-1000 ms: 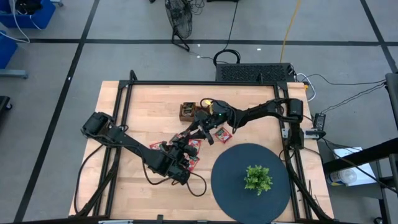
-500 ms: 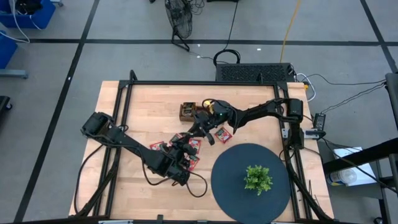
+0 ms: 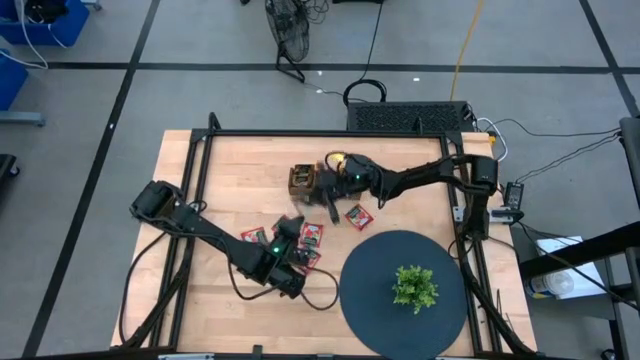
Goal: Pick & Place Tea
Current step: Put the brown tea bag into the left section wooden organizer
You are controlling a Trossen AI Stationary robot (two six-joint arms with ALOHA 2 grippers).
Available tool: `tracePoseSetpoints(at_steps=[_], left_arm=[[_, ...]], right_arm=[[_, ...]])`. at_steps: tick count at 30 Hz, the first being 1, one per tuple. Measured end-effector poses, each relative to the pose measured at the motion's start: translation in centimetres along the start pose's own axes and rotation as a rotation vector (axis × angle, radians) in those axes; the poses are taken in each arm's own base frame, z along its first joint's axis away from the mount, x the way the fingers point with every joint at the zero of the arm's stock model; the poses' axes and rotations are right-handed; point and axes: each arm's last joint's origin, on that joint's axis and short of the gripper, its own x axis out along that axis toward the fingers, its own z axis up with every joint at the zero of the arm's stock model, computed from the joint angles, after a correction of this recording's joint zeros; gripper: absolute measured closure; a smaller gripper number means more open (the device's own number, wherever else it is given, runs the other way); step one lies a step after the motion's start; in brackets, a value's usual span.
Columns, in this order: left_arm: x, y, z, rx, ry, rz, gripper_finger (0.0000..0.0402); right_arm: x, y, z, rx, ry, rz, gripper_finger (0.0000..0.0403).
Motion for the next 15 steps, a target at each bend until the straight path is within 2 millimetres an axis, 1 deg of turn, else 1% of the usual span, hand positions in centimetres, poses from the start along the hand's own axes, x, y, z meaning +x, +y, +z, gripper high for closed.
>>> tracePoseSetpoints(at_steps=[3, 7, 9, 11, 12, 15], left_arm=[[-0.3, -0.2, 0.3, -0.056, -0.028, -0.030, 0.0340], [0.4, 0.2, 0.8, -0.236, -0.054, -0.082, 0.0326], [0.6, 0.7, 0.4, -0.343, -0.050, -0.118, 0.0312], [0.8, 1.7, -0.7, -0.470, -0.010, -0.152, 0.0292], [1.0, 2.4, -1.6, -0.537, 0.025, -0.174, 0.0281], [1.0, 4.7, -5.1, -0.728, 0.165, -0.212, 0.0252]], right_arm=[[-0.3, -0.9, -0.1, -0.007, 0.012, -0.127, 0.0402], [-0.2, -0.7, -0.3, -0.009, 0.035, -0.109, 0.0402], [-0.2, -0.7, -0.3, -0.008, 0.037, -0.104, 0.0402], [-0.3, -0.6, -0.2, -0.011, 0.042, -0.111, 0.0402], [-0.4, -0.5, 0.0, -0.018, 0.039, -0.111, 0.0402], [-0.6, 0.0, 0.4, -0.030, 0.066, -0.094, 0.0402]])
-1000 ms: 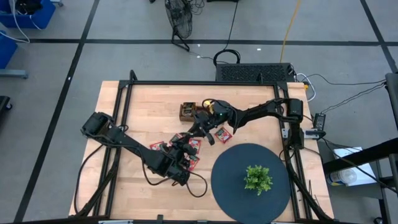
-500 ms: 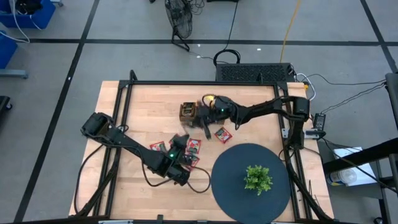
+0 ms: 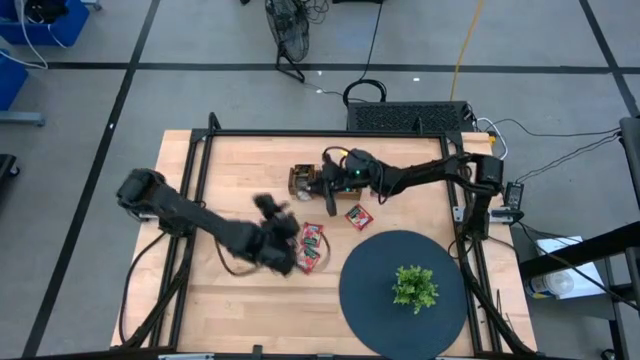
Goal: Pick & Place Tea
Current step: Put the brown tea bag into the left section wooden organizer
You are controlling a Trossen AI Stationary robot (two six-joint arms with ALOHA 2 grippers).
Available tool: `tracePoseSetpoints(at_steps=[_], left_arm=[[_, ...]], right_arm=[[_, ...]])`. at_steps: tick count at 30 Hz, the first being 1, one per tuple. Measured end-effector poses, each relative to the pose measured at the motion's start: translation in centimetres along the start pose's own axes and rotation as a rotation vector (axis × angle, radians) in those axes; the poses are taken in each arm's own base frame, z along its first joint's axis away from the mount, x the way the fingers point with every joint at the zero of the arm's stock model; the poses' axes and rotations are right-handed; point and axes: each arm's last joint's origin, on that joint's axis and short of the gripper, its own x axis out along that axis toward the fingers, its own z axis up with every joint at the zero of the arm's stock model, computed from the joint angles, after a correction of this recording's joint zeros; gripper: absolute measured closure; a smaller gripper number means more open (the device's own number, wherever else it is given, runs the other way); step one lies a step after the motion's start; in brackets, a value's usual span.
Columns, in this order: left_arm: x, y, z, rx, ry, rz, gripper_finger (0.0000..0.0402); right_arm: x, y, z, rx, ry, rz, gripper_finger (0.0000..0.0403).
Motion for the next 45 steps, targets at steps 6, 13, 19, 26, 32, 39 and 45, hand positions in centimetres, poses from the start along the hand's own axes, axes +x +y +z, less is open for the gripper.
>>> tracePoseSetpoints(at_steps=[6, 13, 19, 26, 32, 39, 45], left_arm=[[-1.4, 4.8, -4.0, -0.293, -0.038, 0.090, 0.0213], [0.7, 5.6, -6.4, -0.576, -0.195, -0.250, 0.0176], [2.4, 6.5, -5.7, -0.650, -0.588, -0.547, 0.0168], [5.0, 7.3, -6.2, -0.725, -0.533, -0.581, 0.0182], [6.0, 6.8, -5.6, -0.736, -0.587, -0.697, 0.0193], [6.3, 6.1, -5.2, -0.718, -0.641, -0.778, 0.0204], [6.3, 6.2, -5.1, -0.718, -0.655, -0.778, 0.0222]], right_arm=[[-1.8, 0.4, -0.3, -0.022, 0.008, -0.010, 0.0402], [-2.1, 1.8, -1.0, -0.045, -0.050, 0.027, 0.0402], [-1.6, 3.7, -0.6, -0.071, -0.092, 0.084, 0.0402], [-1.4, 4.8, -0.3, -0.080, -0.121, 0.111, 0.0402], [-1.3, 5.2, -0.3, -0.086, -0.128, 0.121, 0.0402], [-1.3, 5.2, -0.3, -0.086, -0.126, 0.122, 0.0403], [-1.3, 5.2, -0.4, -0.084, -0.119, 0.122, 0.0403]])
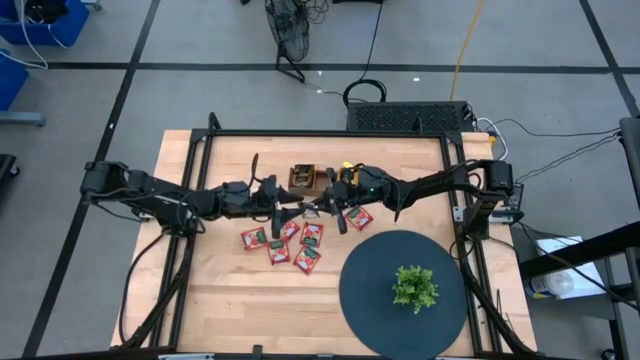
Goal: Pick & Place Tea
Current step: Put the brown tea bag into the left section wooden organizer
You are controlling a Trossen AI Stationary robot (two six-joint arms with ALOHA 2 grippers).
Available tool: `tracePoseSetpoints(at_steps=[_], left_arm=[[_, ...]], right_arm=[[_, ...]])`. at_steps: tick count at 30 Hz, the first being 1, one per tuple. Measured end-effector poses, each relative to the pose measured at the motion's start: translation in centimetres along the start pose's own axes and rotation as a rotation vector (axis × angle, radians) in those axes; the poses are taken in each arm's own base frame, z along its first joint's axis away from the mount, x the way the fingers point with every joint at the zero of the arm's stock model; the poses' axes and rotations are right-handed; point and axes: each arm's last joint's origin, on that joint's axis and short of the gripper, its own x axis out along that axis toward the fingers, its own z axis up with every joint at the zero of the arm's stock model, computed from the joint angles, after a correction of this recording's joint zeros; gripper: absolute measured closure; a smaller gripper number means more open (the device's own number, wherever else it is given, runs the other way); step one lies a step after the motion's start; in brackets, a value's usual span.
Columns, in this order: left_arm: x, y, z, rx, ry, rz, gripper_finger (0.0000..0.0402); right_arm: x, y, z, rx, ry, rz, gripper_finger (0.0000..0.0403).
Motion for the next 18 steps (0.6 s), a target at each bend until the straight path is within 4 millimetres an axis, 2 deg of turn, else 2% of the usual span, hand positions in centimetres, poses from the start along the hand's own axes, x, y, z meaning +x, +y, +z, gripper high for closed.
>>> tracePoseSetpoints(at_steps=[6, 12, 18], left_arm=[[0.00, -0.10, -0.02, -0.001, 0.009, -0.035, 0.0266], [-0.03, -0.39, 0.43, 0.073, -0.031, -0.105, 0.0383], [-0.23, -0.35, 0.41, 0.235, -0.016, -0.084, 0.0397]], right_arm=[[0.00, 0.00, 0.06, -0.007, -0.006, 0.000, 0.0403], [0.03, 0.10, 0.14, -0.009, -0.013, 0.011, 0.0403], [0.05, 0.09, 0.03, 0.063, 0.004, 0.003, 0.0403]])
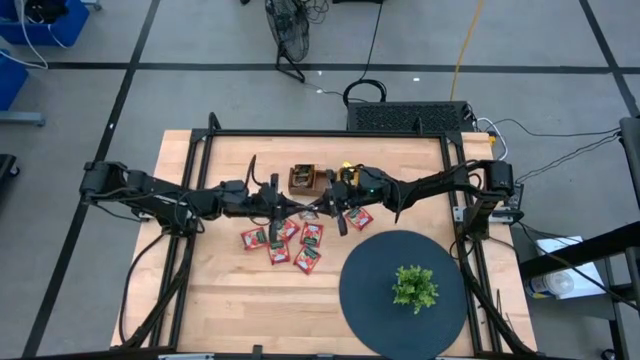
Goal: Pick & Place Tea
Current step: Put the brown tea bag into the left section wooden organizer
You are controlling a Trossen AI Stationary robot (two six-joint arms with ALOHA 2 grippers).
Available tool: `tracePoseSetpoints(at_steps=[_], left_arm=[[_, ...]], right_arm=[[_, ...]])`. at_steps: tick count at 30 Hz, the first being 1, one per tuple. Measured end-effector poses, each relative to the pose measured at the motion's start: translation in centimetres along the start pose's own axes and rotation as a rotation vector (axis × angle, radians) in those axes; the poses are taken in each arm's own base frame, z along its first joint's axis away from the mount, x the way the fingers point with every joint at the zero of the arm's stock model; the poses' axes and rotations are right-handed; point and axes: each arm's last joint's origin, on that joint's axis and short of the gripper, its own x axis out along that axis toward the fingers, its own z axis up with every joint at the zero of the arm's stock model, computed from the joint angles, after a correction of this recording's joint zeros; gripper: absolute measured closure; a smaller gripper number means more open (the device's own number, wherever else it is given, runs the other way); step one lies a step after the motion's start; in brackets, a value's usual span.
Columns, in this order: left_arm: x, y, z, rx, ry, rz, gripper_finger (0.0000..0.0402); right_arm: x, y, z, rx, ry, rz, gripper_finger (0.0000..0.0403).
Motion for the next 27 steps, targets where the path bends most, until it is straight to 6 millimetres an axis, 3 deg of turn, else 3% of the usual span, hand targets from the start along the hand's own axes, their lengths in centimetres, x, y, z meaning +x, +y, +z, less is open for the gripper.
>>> tracePoseSetpoints(at_steps=[4, 14, 19, 27], left_arm=[[-0.2, 0.4, -0.7, 0.192, 0.116, 0.096, 0.0398], [-0.7, 4.1, -1.4, 0.342, 0.202, 0.124, 0.0400], [-0.3, 5.8, -3.2, 0.420, 0.279, 0.070, 0.0400], [1.5, 7.1, -4.8, 0.469, 0.227, 0.120, 0.0400]], right_arm=[[0.0, -0.2, -0.6, 0.043, 0.056, -0.025, 0.0400], [-1.0, -1.3, -1.0, 0.127, 0.156, -0.049, 0.0367], [-1.3, -1.4, -1.2, 0.133, 0.151, -0.059, 0.0356], [-1.7, -1.3, -1.7, 0.133, 0.152, -0.064, 0.0353]])
